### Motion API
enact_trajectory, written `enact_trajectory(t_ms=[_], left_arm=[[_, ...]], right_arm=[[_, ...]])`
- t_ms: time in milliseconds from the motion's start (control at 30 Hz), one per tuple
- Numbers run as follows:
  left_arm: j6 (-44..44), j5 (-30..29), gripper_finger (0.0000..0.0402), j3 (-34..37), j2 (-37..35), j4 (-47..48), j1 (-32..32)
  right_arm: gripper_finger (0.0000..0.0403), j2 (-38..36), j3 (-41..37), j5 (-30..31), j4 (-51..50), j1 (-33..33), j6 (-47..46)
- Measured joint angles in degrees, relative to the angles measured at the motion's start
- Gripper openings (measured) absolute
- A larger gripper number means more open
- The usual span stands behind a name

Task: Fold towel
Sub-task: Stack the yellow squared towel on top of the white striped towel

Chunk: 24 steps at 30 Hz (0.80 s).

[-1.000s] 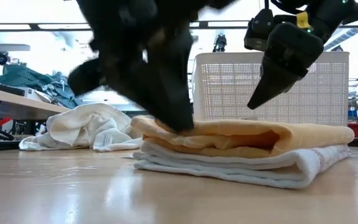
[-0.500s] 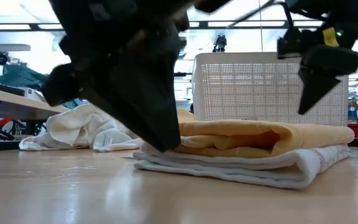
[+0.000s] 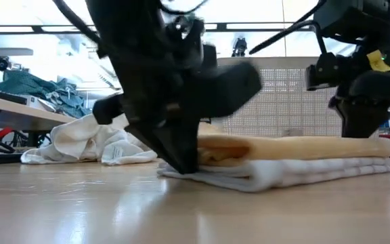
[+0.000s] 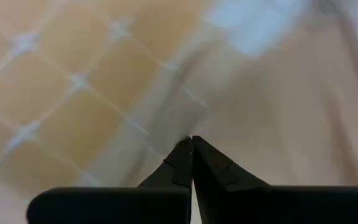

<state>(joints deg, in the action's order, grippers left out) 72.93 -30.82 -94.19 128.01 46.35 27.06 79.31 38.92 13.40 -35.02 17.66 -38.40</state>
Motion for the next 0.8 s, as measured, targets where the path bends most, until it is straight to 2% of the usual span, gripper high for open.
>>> enact_trajectory(t_ms=[167, 367, 467, 667, 800], left_arm=[[-0.7, 3.3, 0.0037, 0.8, -1.2, 7.2, -2.0], [5.6, 6.8, 0.0037, 1.0, -4.7, 18.3, 0.0], [9.2, 7.4, 0.0037, 1.1, -6.7, 20.9, 1.8], [13.7, 4.6, 0.0037, 1.2, -9.8, 15.5, 5.9], [13.0, 4.4, 0.0037, 3.0, -9.9, 4.4, 7.7]], right_arm=[[0.0, 2.9, 0.0, -6.0, 8.3, 1.6, 4.4], [0.0, 2.4, 0.1, -5.9, 9.7, 2.2, 5.9], [0.0, 1.5, 0.1, -5.5, 9.7, 2.3, 5.5], [0.0, 0.5, 0.1, -3.0, 7.4, 2.4, 4.3], [0.0, 0.3, 0.1, -1.3, 5.0, 2.4, 3.4]])
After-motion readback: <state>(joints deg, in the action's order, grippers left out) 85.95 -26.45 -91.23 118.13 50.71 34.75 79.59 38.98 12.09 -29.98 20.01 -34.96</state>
